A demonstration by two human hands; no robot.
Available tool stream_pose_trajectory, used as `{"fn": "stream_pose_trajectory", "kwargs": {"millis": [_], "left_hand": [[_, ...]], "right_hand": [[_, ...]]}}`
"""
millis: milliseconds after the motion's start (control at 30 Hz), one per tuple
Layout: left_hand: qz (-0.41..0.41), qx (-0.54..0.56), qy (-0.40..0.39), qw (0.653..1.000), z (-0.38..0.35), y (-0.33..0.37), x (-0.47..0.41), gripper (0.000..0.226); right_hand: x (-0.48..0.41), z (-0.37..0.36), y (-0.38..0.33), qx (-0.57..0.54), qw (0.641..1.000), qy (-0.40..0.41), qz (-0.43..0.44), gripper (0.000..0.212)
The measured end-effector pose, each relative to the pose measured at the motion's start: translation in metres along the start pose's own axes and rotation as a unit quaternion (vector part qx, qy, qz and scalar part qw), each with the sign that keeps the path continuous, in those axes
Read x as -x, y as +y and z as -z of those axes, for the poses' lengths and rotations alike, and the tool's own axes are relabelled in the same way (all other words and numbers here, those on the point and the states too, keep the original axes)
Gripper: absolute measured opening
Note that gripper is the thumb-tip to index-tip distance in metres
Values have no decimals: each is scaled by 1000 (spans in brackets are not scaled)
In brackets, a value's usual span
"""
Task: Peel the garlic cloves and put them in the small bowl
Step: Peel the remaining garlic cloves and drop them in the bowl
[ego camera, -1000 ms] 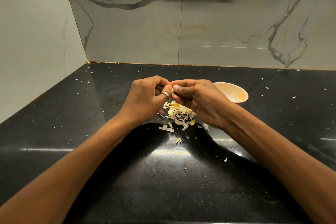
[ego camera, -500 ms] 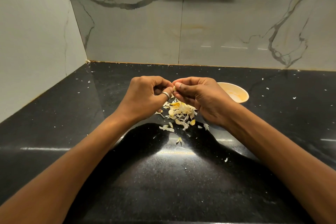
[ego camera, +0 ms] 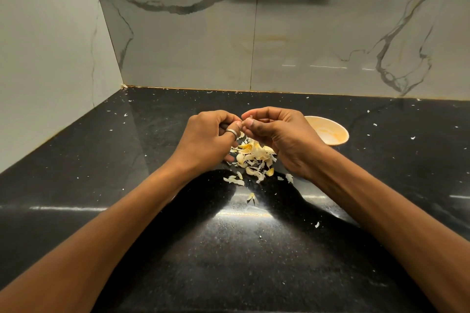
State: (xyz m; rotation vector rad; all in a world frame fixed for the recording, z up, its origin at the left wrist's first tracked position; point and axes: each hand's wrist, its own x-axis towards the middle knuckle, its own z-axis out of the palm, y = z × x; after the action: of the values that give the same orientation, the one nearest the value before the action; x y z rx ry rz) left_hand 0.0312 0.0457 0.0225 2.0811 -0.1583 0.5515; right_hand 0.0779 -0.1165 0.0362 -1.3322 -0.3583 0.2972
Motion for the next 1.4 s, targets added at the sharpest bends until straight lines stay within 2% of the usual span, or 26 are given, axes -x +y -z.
{"fn": "stream_pose_trajectory", "kwargs": {"millis": [300,600,767,933,1067,1267,1400], "left_hand": [[105,133,18,985,-9,9,2,12],[204,294,54,932,-11,23,0,16],[196,262,45,944,-8,22,-1,15],[159,180,44,970,-5,17,0,13],[138,147,34,979,-5,16,0,12],[158,185,14,970,-5,18,0,13],[182,209,13,961,-4,17,-1,15]], "right_hand": [[3,-3,5,23,997,16,67,14],[3,-8,12,132,976,41,170,13],[0,-4,14,218,955,53,193,13],[-3,1,12,342,911,72,219,11],[-3,3,11,386,888,69,240,13],[-3,2,11,383,895,43,227,16],[-4,3,11,363,907,41,209,11]]}}
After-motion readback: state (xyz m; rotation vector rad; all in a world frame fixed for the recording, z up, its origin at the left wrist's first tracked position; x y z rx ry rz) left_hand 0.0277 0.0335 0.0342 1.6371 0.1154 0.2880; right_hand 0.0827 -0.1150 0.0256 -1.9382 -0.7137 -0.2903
